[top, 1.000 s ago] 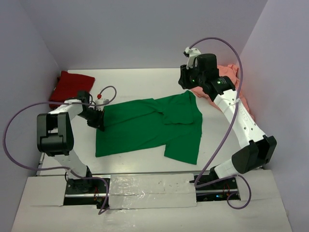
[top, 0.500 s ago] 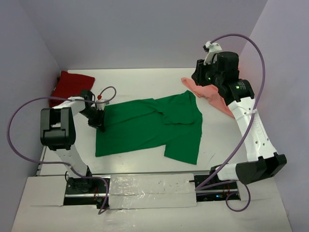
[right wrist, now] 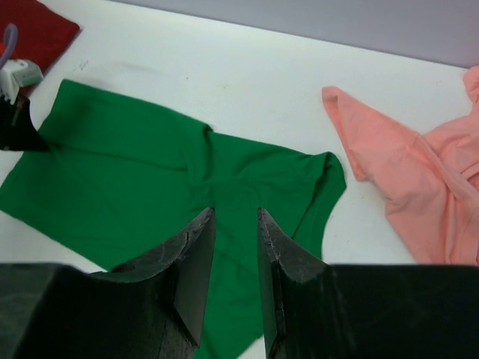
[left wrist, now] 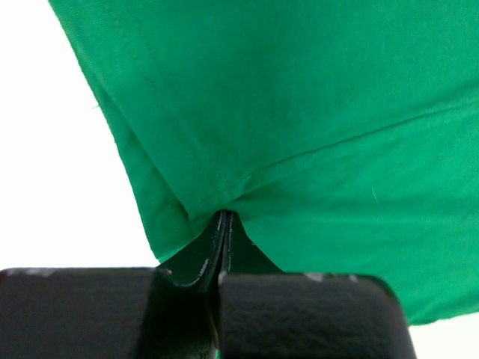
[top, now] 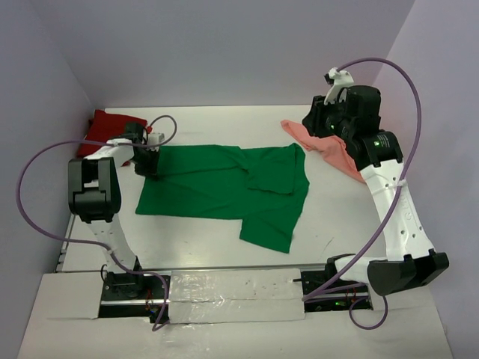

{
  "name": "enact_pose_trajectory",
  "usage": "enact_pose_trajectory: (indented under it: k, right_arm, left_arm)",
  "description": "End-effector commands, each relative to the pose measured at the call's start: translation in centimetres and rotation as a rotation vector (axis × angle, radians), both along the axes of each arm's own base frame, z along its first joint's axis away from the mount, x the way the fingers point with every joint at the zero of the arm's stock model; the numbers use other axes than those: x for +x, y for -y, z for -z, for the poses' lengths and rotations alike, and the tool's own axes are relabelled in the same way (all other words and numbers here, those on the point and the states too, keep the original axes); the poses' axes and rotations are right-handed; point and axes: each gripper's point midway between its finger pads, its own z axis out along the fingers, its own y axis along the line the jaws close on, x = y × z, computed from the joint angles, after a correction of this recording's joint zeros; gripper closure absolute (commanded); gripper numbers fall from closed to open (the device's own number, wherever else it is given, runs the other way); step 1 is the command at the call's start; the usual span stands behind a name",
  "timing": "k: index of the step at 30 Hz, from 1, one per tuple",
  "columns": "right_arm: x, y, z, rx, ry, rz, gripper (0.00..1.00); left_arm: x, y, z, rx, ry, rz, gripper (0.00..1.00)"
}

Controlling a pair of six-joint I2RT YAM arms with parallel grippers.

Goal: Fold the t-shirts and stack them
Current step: Grap the side of the flattened tshirt closest away from the robot with both arms

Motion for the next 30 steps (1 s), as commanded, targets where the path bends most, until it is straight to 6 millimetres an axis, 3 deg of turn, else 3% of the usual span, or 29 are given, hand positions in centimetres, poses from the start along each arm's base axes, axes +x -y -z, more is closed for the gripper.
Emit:
enact_pose_trajectory:
  k: [1,8,13,17,20,21,23,24,25,30]
  right_arm:
    - [-0.3,0.1,-0.4,0.012,0.018,-0.001,0.64]
    - [-0.2,0.2,0.6,0.005,-0.010,0.001,0.63]
    - [-0.5,0.1,0.7,0.002,-0.024,-0.009,0.63]
    - [-0.7,-0.6,2.3,0.003,-0.112,-0.055,0.58]
    - [-1.1,-1.3,4.4,-0.027,-0.187,-0.129,0.54]
    - [-0.9,-1.4,5.4,-0.035,-0.212,-0.138,0.53]
    - [-0.8,-1.2,6.8,-0.065,-0.225,-0.141,0.53]
    - [-0.7,-1.1,7.1,-0.072,-0.216,-0.135,0.53]
    - [-0.5,-0.8,8.2,-0.092,-0.214,-0.129,0.52]
    - [-0.9,-1.0,9.2,-0.088,-0.230,-0.142,0.52]
  left_arm:
    - [1.6,-0.5,2.9,0.066,0.023,-0.001,1.00]
    - [-1.1,1.4,1.7,0.002,0.013,0.057,1.00]
    - [-4.9,2.1,1.2,-0.041,-0.058,0.101,1.00]
    - [-7.2,2.3,-0.7,-0.057,-0.059,0.136,0.98]
    - [-8.1,2.2,-2.5,-0.051,-0.024,0.153,0.72]
    - [-8.2,2.2,-3.2,-0.049,-0.009,0.155,0.50]
    - [-8.1,2.0,-5.2,-0.037,0.049,0.155,0.27]
    - [-8.0,1.8,-6.0,-0.027,0.074,0.146,0.04]
    - [-7.7,1.6,-7.5,-0.014,0.126,0.140,0.01]
    - [-7.4,0.9,-11.8,0.030,0.249,0.114,0.01]
